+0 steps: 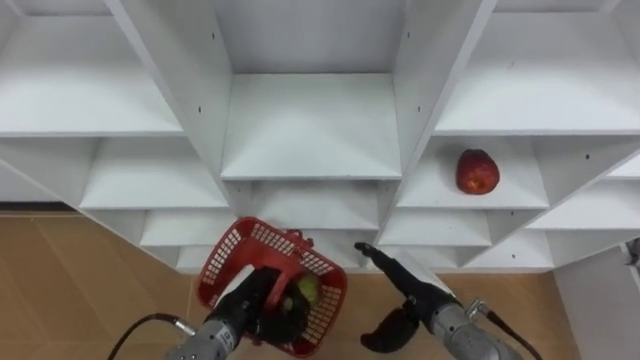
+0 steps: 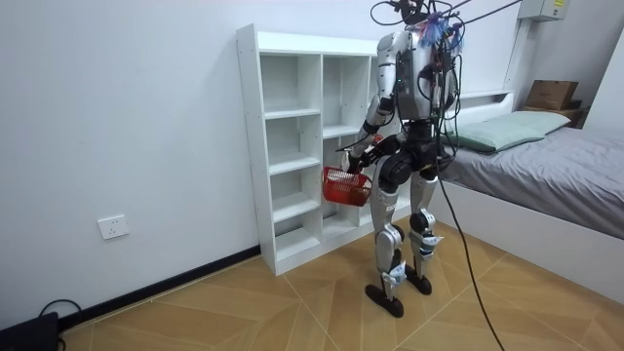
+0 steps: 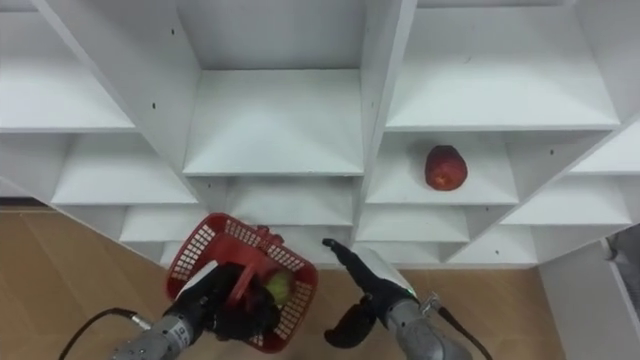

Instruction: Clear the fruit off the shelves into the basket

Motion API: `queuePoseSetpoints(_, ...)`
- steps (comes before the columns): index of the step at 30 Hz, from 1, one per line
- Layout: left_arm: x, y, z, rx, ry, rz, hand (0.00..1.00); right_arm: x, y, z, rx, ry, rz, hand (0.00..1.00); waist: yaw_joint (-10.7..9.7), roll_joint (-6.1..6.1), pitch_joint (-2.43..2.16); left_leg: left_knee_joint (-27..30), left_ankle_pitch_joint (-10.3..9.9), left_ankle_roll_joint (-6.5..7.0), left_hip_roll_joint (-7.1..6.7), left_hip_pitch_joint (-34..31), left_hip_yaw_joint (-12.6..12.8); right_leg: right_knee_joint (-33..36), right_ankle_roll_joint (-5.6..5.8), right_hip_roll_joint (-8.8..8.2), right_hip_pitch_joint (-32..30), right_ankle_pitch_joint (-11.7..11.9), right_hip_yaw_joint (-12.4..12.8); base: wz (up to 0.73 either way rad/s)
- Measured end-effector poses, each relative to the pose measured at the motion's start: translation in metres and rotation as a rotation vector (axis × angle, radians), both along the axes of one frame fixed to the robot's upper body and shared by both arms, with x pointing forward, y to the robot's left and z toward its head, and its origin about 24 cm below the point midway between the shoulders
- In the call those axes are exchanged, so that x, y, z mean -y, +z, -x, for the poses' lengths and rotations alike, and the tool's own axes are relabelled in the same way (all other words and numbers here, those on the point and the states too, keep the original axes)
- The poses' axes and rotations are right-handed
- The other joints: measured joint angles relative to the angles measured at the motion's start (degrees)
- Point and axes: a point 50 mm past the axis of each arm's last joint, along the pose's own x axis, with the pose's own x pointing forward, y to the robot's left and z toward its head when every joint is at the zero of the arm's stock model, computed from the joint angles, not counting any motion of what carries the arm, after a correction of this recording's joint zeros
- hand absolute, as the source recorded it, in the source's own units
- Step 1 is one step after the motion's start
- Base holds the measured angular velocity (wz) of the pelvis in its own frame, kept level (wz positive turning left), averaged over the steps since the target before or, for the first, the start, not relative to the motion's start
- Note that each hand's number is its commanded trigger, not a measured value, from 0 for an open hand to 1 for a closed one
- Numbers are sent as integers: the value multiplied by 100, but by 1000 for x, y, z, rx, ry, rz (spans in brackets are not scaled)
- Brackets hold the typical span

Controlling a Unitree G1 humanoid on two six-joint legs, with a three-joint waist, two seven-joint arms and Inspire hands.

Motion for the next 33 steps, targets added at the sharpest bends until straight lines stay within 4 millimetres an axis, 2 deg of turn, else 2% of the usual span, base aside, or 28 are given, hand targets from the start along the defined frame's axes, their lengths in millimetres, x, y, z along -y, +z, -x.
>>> queuePoseSetpoints(6,-6,-3,6,1,55,-31,100,3,7,3,50,-95,-69,0,-86,-15,-21,-38,-11,-13,30,320,150,-84,-8,46,289,6,140,-10)
queuePoseSetpoints(7,-7,-3,7,0,60,-34,100,4,7,5,48,-106,-76,0,-96,-15,-32,-57,-18,-23,33,350,151,-83,-8,55,306,5,151,-7)
queuePoseSetpoints(8,-8,-4,9,-1,70,-39,100,6,6,10,44,-139,-94,0,-101,-10,-62,-116,-27,-38,44,408,158,-81,-9,74,318,5,164,-6)
queuePoseSetpoints(12,-11,-7,17,-22,87,-43,100,17,3,21,7,-252,-170,0,-108,-12,-71,-169,-30,-36,40,615,196,-83,-4,81,420,7,230,-8)
queuePoseSetpoints(18,-24,-17,30,-87,136,-70,100,33,6,19,31,-354,-190,0,-217,20,-86,-203,-30,-36,38,768,227,-90,4,99,546,13,302,-4)
queuePoseSetpoints(26,-39,-23,44,-134,217,-83,100,45,16,16,116,-453,-186,0,-222,21,-83,-250,-36,-46,53,898,251,-169,1,133,682,33,349,-2)
queuePoseSetpoints(33,-51,-20,42,-112,300,-96,100,53,35,5,217,-539,-245,0,-232,1,-72,-292,-37,-47,55,965,287,-164,2,140,705,33,446,-4)
